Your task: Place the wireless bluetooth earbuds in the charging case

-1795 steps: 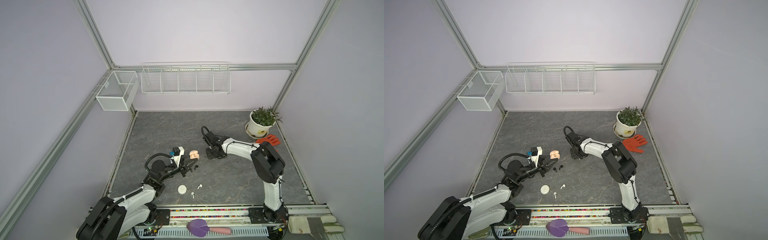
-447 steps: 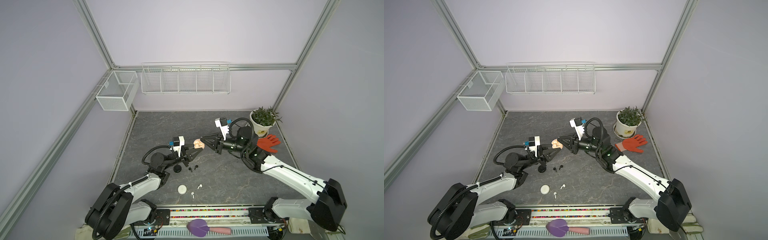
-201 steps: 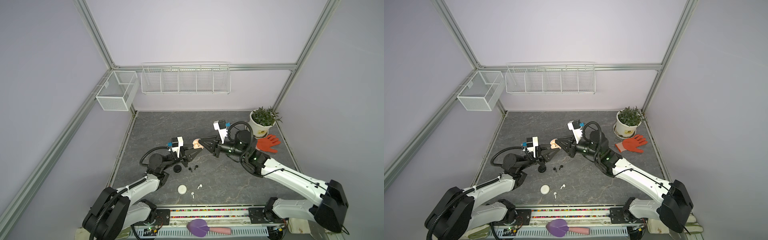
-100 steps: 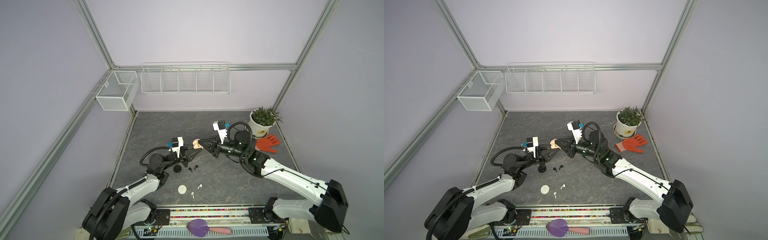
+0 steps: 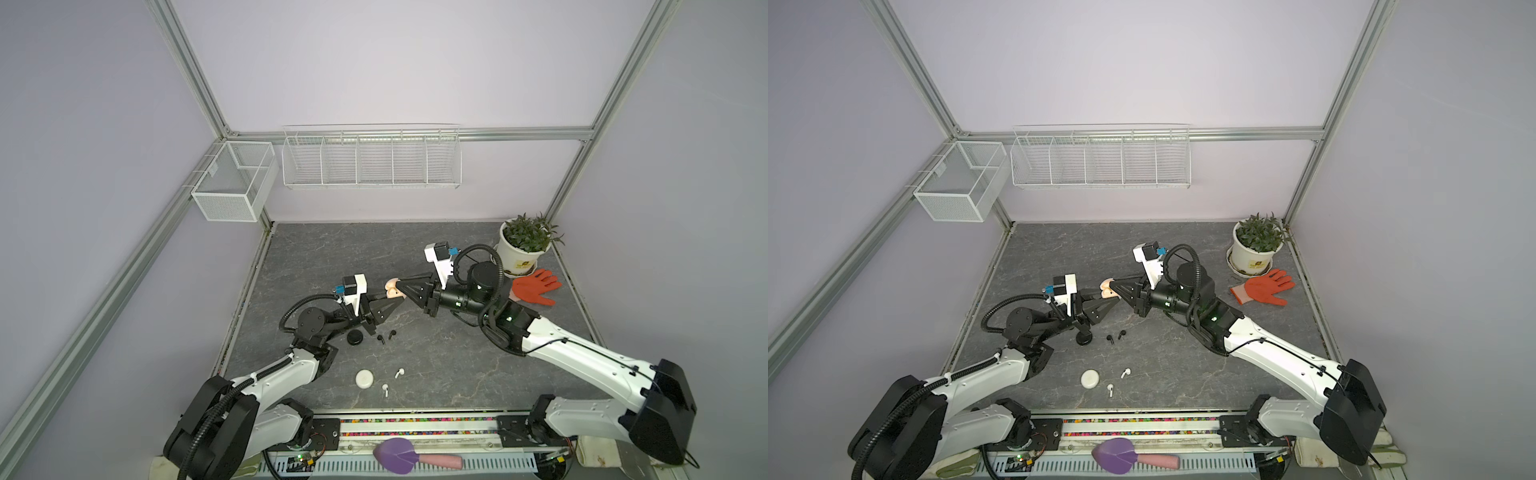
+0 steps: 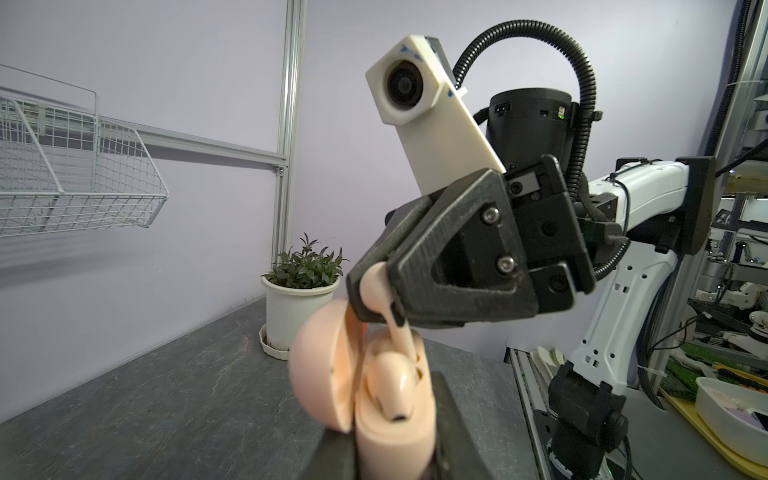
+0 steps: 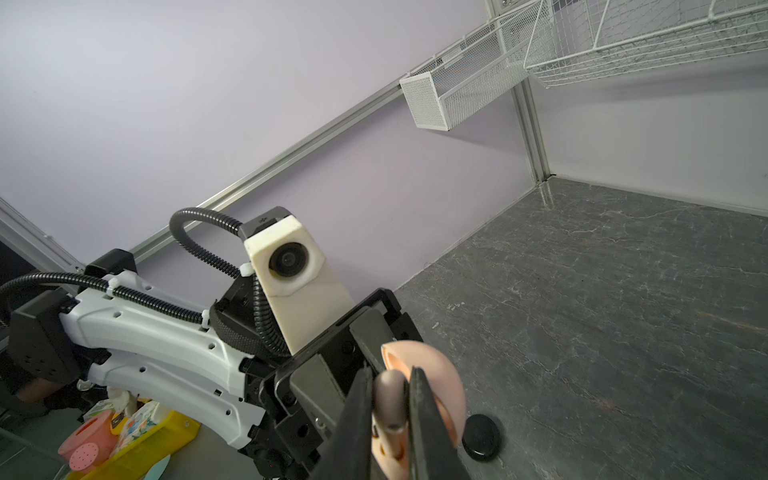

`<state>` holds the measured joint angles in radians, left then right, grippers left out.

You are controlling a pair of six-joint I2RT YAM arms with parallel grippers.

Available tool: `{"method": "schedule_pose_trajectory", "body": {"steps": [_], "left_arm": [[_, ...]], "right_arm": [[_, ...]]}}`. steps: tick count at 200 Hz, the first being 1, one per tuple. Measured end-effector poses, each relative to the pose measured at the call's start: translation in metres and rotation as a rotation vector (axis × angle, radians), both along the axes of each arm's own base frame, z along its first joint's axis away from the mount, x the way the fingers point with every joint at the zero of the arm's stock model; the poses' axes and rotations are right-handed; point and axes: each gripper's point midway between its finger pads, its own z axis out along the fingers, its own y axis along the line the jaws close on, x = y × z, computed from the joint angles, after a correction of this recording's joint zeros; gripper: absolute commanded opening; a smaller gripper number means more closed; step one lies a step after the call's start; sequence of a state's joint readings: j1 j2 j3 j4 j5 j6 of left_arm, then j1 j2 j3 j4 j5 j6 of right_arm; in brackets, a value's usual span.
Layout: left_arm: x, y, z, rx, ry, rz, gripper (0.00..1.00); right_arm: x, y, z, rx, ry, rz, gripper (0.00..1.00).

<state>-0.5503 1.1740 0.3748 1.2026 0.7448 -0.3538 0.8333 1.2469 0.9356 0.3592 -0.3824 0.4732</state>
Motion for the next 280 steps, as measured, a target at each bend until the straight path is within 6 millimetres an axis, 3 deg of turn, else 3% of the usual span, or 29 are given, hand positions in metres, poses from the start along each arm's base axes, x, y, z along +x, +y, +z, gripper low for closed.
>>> {"method": "schedule_pose_trajectory", "body": {"steps": [133,159,206,237,280], "left_arm": [[0.003,0.001,-0.002,0.005,0.009,0.016,0.00],[0.003,0.000,-0.003,0.008,0.010,0.016,0.00],[-0.007,-0.003,-0.013,0.075,-0.014,-0.022,0.00],[-0.017,-0.009,-0.017,0.126,-0.038,-0.061,0.00],[-0.023,-0.014,-0.020,0.160,-0.043,-0.112,0.00]], "right_arm": [[0.001,-0.003,-0.002,-0.070,-0.012,-0.023,0.38],[0.002,-0.005,0.005,-0.113,-0.021,-0.030,0.50],[0.007,-0.037,0.031,-0.201,-0.043,-0.013,0.66],[0.000,-0.051,0.017,-0.258,0.024,0.058,0.73],[-0.015,-0.048,-0.007,-0.293,0.138,0.184,0.78]]}}
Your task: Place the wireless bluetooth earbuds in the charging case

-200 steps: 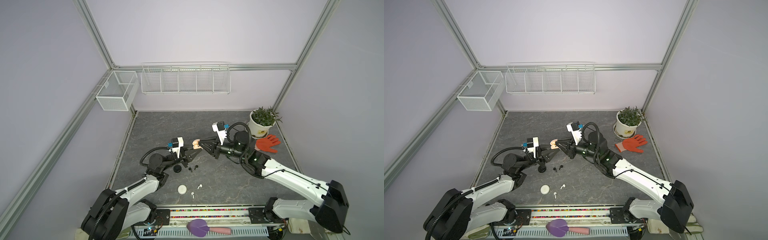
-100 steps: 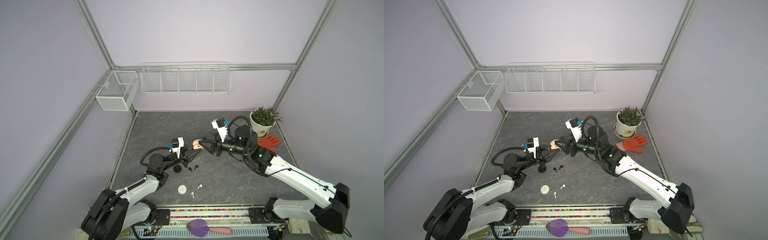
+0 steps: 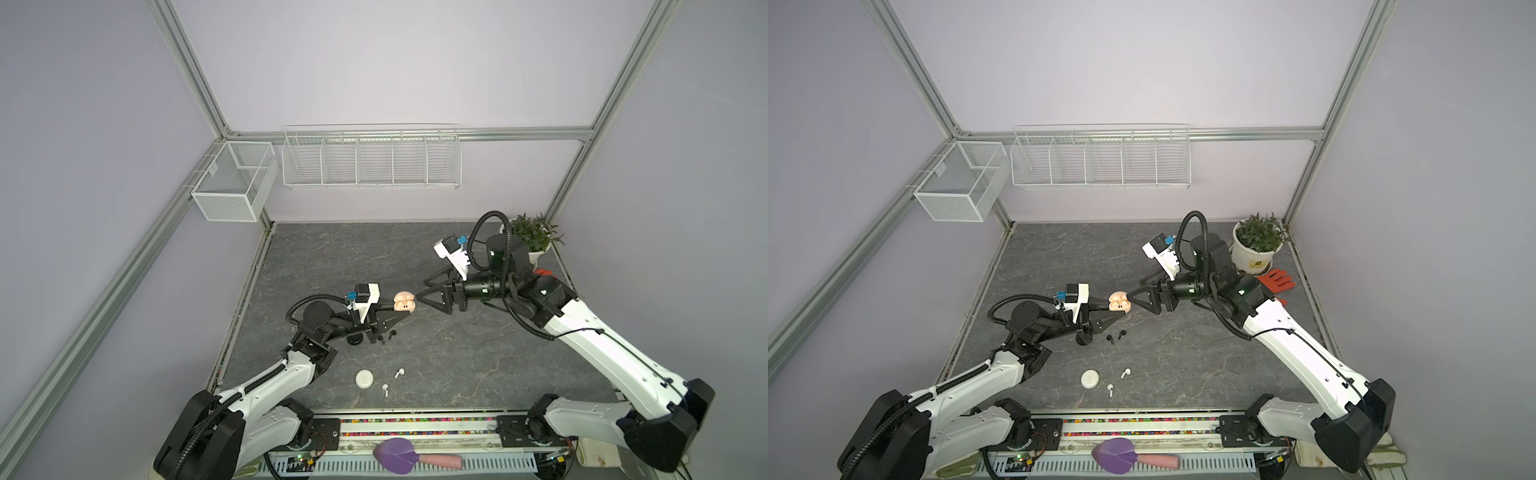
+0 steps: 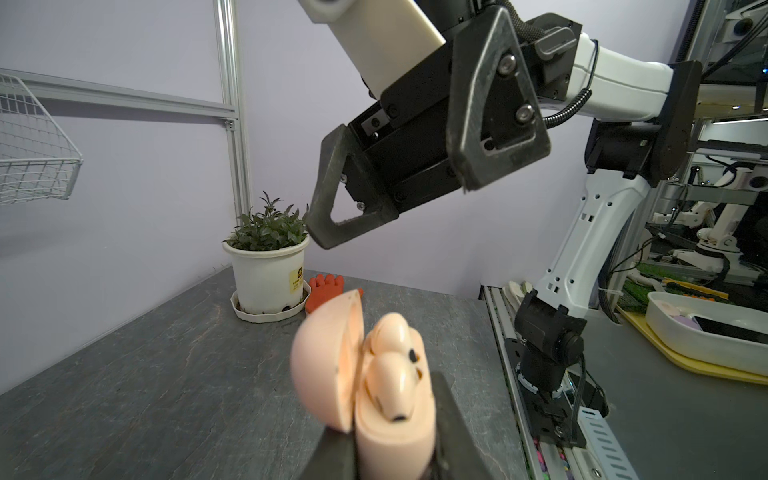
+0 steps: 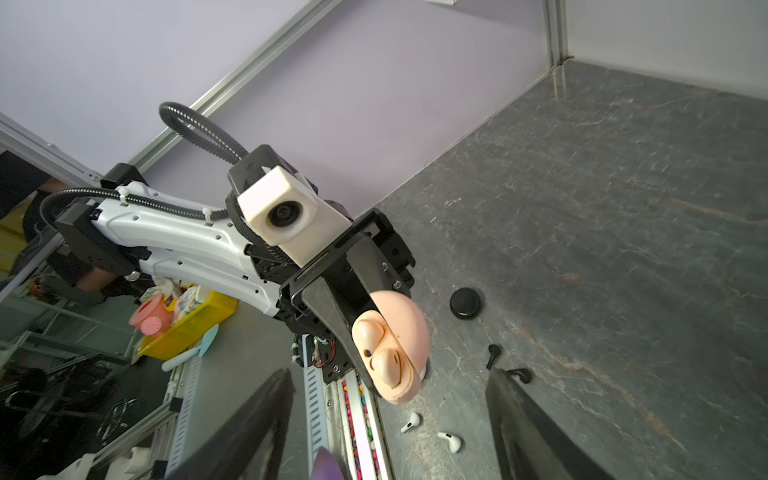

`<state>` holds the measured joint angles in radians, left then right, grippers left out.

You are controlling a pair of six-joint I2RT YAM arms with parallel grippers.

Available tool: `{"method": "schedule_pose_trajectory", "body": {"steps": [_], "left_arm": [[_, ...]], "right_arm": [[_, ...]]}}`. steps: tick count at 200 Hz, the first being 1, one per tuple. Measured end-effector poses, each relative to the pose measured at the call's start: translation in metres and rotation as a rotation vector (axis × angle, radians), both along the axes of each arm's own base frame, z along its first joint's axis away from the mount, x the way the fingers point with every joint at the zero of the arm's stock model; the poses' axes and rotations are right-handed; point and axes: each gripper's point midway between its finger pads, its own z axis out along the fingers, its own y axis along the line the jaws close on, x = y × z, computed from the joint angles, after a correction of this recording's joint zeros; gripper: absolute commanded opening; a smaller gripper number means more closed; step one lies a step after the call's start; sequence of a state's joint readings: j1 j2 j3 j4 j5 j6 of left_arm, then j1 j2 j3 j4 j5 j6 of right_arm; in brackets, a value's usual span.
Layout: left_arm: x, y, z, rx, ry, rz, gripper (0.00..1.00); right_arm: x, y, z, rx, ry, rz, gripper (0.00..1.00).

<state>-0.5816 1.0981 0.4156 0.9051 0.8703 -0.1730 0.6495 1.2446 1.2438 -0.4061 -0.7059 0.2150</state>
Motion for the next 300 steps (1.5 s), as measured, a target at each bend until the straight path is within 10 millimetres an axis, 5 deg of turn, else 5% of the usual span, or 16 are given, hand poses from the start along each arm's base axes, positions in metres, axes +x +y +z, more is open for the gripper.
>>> {"method": "schedule_pose_trajectory", "body": {"steps": [77,199,255,282,300], "left_arm": [[0.000,-0.006,-0.008,0.026,0.023,-0.039,0.00],[-0.001,-0.007,-0.010,0.031,0.025,-0.053,0.00],[-0.001,-0.007,-0.010,0.029,0.041,-0.055,0.00],[0.001,-0.010,-0.014,0.030,0.065,-0.061,0.00],[0.001,-0.011,-0.016,0.031,0.081,-0.067,0.00]], "right_arm": [[-0.009,0.016,-0.026,-0.003,0.162,0.129,0.74],[-0.018,0.021,-0.013,0.041,0.168,0.199,0.59],[-0.013,0.010,0.000,-0.074,-0.146,0.204,0.61],[-0.019,-0.001,-0.002,-0.145,-0.333,0.283,0.39],[-0.017,-0.005,-0.005,-0.218,-0.380,0.324,0.40]]}}
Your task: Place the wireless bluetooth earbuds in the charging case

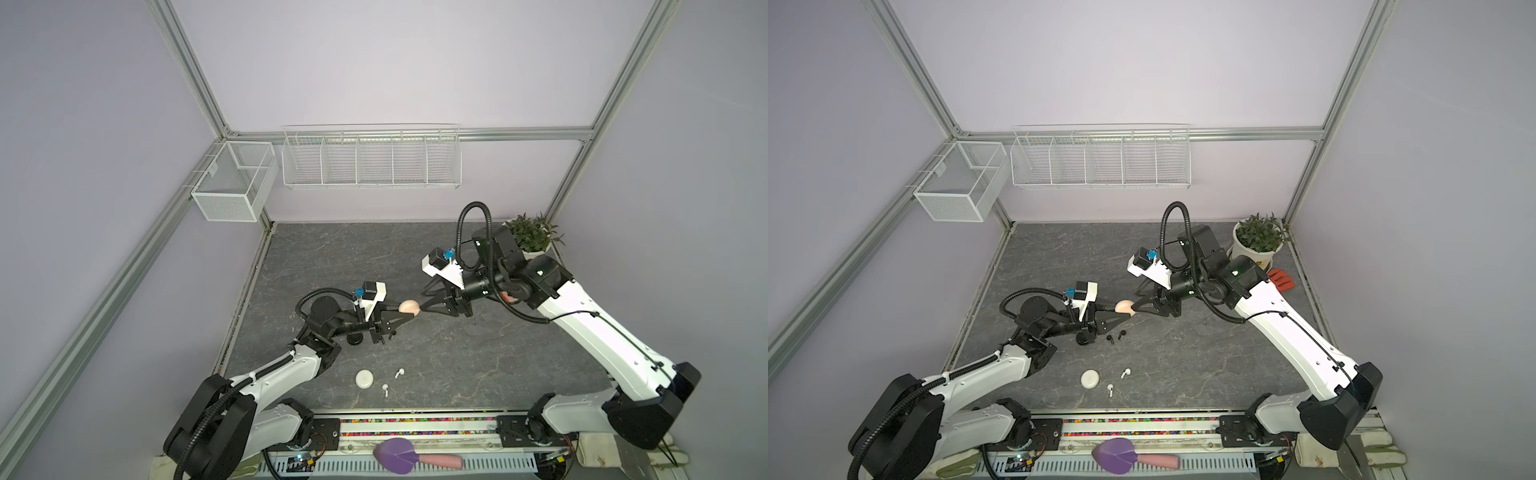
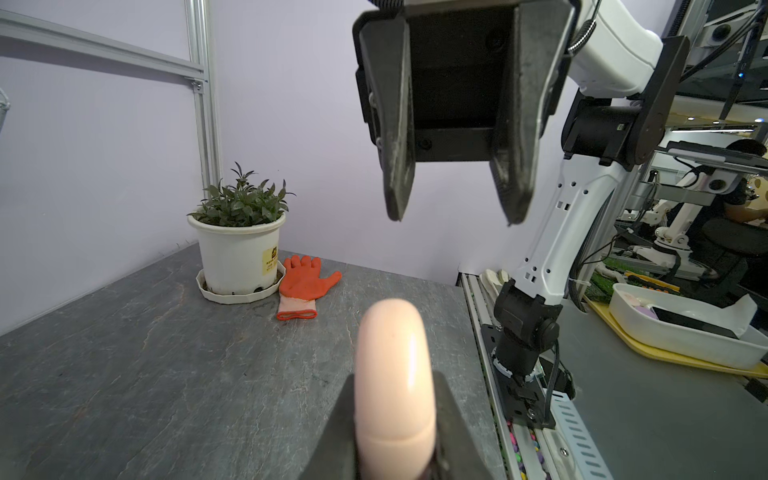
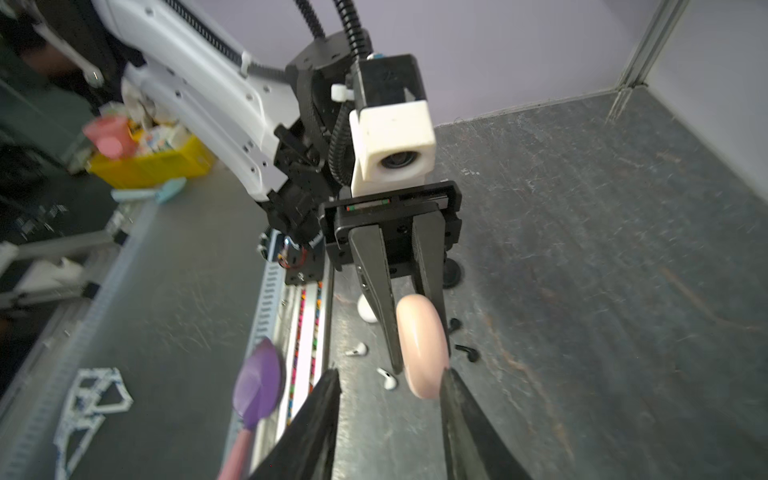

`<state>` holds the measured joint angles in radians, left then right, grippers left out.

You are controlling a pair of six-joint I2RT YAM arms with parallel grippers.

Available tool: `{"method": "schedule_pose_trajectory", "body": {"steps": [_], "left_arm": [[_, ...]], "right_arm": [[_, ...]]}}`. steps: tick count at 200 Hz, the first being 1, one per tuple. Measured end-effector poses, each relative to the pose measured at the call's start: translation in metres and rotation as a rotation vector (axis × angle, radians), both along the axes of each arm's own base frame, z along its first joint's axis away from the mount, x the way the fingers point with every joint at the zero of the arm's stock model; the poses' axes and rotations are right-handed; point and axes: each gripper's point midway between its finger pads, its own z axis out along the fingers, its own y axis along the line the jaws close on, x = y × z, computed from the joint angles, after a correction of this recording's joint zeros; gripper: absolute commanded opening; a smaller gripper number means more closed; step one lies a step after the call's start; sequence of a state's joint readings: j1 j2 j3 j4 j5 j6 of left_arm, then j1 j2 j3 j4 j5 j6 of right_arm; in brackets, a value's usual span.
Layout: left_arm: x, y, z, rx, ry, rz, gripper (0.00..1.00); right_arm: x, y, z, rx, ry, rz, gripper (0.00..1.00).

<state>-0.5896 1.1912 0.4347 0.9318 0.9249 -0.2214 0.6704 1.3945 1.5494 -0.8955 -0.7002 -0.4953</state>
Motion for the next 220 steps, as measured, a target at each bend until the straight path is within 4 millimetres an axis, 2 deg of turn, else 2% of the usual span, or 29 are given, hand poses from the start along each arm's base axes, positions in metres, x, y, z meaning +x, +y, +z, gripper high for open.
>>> {"method": "schedule_pose_trajectory", "body": {"steps": [25,49,71,121,201,220], "left_arm": [[0.000,0.000,0.001,-0.004,0.000,-0.002,0.00],[-0.001,0.000,0.002,-0.008,-0.004,-0.006,0.00],[-0.002,0.000,0.003,-0.012,-0.010,-0.010,0.00],[-0.002,0.000,0.003,-0.011,-0.011,-0.010,0.00],[-0.003,0.000,0.001,-0.005,-0.008,-0.017,0.00],[-0.004,-0.001,0.001,-0.003,-0.006,-0.022,0.00]], "right_arm": [[0.008,0.004,0.003,-0.076,-0.012,0.063,0.43],[0.008,0.003,-0.009,-0.137,0.025,0.095,0.44],[0.004,0.000,-0.018,-0.170,0.052,0.113,0.42],[-0.003,0.003,-0.019,-0.165,0.057,0.151,0.39],[0.004,0.013,-0.028,-0.180,0.077,0.166,0.33],[0.005,0.014,-0.029,-0.183,0.076,0.167,0.29]]}}
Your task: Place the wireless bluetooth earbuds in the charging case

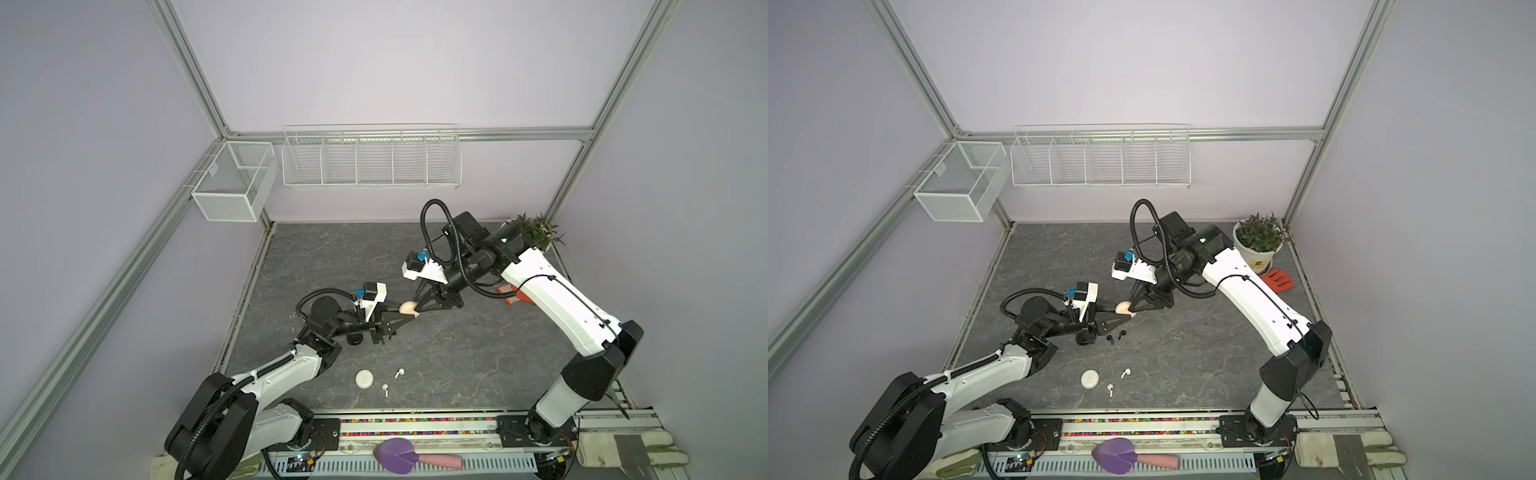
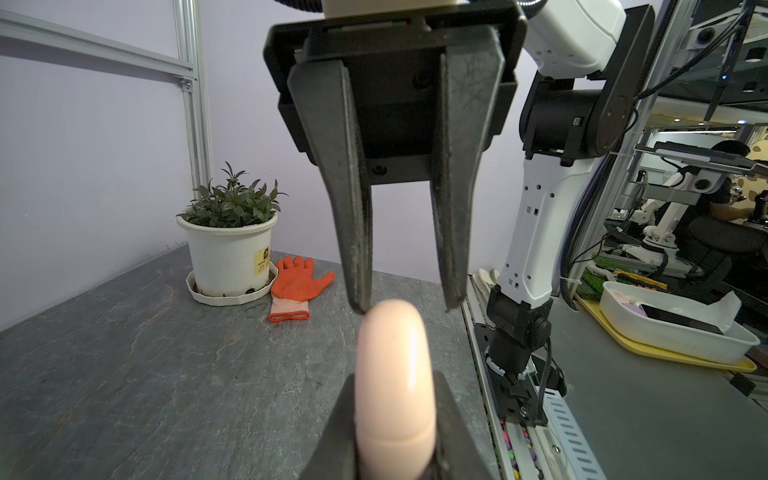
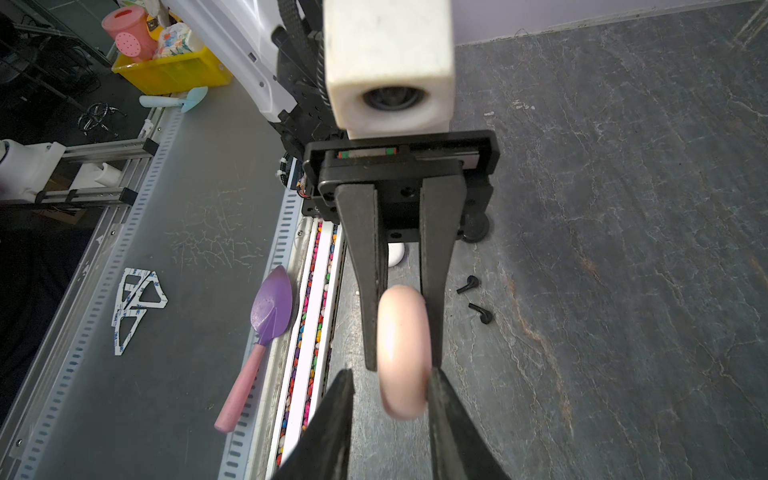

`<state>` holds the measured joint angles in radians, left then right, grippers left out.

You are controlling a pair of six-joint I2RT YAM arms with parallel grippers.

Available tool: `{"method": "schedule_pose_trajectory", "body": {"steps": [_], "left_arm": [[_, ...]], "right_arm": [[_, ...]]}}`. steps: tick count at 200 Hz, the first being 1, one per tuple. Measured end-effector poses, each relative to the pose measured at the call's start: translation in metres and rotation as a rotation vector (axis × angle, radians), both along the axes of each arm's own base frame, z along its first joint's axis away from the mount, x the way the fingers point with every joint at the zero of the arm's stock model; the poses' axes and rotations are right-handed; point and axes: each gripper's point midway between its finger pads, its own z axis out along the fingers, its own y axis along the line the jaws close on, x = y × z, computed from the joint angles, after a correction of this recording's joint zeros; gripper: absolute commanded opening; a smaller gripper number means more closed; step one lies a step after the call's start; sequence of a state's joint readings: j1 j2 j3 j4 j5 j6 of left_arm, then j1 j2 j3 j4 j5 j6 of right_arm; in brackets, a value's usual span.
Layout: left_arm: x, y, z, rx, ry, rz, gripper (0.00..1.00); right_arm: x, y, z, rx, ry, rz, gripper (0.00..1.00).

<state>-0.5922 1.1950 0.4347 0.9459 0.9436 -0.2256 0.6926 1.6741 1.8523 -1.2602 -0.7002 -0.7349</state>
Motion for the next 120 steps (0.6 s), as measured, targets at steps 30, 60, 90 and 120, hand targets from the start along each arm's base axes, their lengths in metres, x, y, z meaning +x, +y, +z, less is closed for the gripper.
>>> {"method": "schedule_pose_trajectory", "body": {"steps": [30,60,90,120], "left_arm": [[-0.002,-0.001,0.000,0.001,-0.002,-0.008,0.00],[-0.002,-0.001,-0.002,0.009,0.006,-0.008,0.00],[-0.003,0.000,-0.002,0.014,0.001,-0.006,0.00],[-0.003,0.000,-0.004,0.021,0.012,-0.004,0.00]], "right_arm": [[0.000,0.004,-0.006,-0.013,0.008,0.009,0.28],[0.000,0.007,-0.010,-0.023,0.011,0.017,0.23],[-0.002,0.007,-0.010,-0.032,0.001,0.023,0.19],[-0.002,0.008,-0.013,-0.049,-0.022,0.026,0.18]]}}
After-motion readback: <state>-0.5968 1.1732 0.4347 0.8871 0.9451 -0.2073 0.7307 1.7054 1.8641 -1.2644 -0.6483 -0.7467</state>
